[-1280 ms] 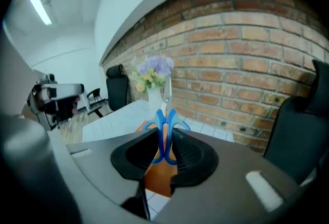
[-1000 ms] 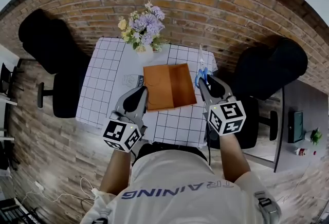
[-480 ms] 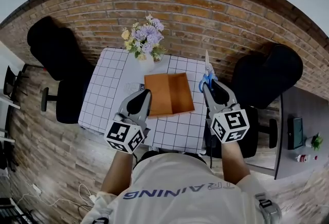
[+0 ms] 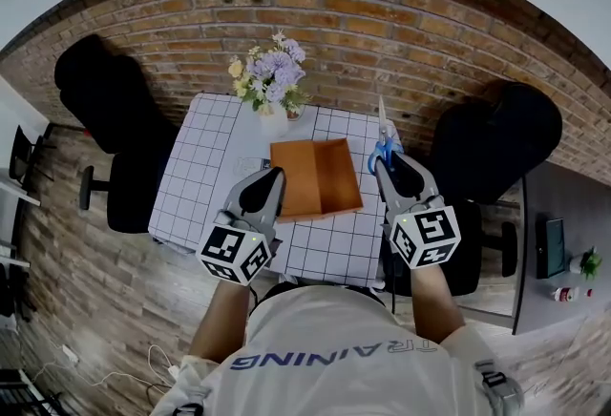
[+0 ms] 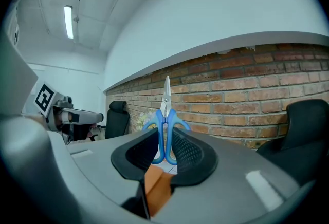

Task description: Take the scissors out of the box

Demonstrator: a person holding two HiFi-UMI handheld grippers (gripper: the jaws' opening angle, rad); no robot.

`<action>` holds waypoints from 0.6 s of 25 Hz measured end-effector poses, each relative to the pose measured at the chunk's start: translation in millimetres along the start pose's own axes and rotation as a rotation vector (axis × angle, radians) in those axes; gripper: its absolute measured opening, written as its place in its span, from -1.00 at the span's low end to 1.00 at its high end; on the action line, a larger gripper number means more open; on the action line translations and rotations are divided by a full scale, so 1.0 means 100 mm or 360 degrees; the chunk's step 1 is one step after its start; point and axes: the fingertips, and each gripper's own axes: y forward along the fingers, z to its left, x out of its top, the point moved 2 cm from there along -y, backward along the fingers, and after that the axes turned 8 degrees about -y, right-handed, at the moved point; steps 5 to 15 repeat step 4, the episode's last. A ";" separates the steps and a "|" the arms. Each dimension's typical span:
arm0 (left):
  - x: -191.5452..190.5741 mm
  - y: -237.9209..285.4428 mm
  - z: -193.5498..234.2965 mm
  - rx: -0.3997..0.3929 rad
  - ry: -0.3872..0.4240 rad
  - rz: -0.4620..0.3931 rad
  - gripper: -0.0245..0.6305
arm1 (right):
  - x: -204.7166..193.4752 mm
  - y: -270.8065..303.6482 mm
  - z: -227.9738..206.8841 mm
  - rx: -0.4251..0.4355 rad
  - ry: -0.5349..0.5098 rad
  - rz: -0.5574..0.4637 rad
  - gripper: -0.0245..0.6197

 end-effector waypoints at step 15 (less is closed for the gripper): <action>0.00 0.01 0.00 -0.0001 0.0006 0.0010 -0.92 | -0.03 0.03 0.01 0.0025 0.0047 0.0007 -0.61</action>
